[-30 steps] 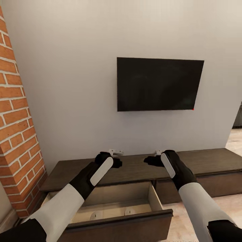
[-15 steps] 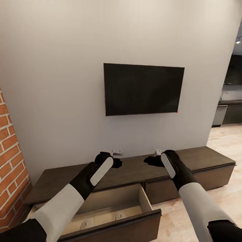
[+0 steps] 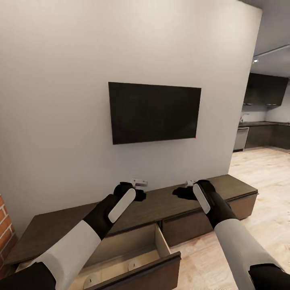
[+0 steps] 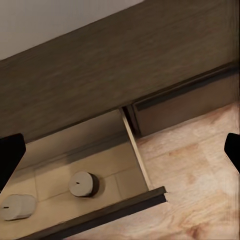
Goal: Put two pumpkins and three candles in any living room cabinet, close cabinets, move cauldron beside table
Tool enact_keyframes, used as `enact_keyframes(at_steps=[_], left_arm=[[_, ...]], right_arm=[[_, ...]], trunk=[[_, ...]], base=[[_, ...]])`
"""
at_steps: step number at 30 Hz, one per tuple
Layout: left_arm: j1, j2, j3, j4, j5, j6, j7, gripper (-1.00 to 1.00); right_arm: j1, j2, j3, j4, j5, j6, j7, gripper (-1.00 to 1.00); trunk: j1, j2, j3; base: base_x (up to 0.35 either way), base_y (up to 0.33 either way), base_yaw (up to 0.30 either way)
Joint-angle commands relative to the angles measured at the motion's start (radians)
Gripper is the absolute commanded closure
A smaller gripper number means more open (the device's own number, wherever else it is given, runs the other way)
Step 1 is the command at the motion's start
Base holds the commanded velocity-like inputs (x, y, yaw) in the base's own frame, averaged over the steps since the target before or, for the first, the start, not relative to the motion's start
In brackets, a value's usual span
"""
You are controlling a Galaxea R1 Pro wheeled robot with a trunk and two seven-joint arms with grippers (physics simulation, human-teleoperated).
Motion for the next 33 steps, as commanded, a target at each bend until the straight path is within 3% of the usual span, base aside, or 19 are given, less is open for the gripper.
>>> enact_keyframes(at_steps=[1,20,33], left_arm=[[-0.001,0.000,-0.002,-0.001,0.011,0.001,0.010,-1.00],[-0.001,0.000,-0.012,0.000,0.012,-0.001,0.011,-1.00],[-0.001,0.000,-0.014,-0.001,0.014,-0.001,0.005,-1.00]], right_arm=[[-0.001,-0.001,0.004,-0.001,-0.010,0.003,-0.010,-1.00],[-0.001,-0.001,0.004,-0.001,-0.010,0.002,-0.010,-1.00],[-0.001,-0.002,0.004,0.000,-0.010,0.001,-0.010,-1.00]], trunk=[[-0.004,0.007,0.003],[-0.077,0.140,0.083],[-0.077,0.140,0.098]], base=[[0.000,0.000,-0.225],[0.000,0.000,-0.226],[0.000,0.000,-0.227]])
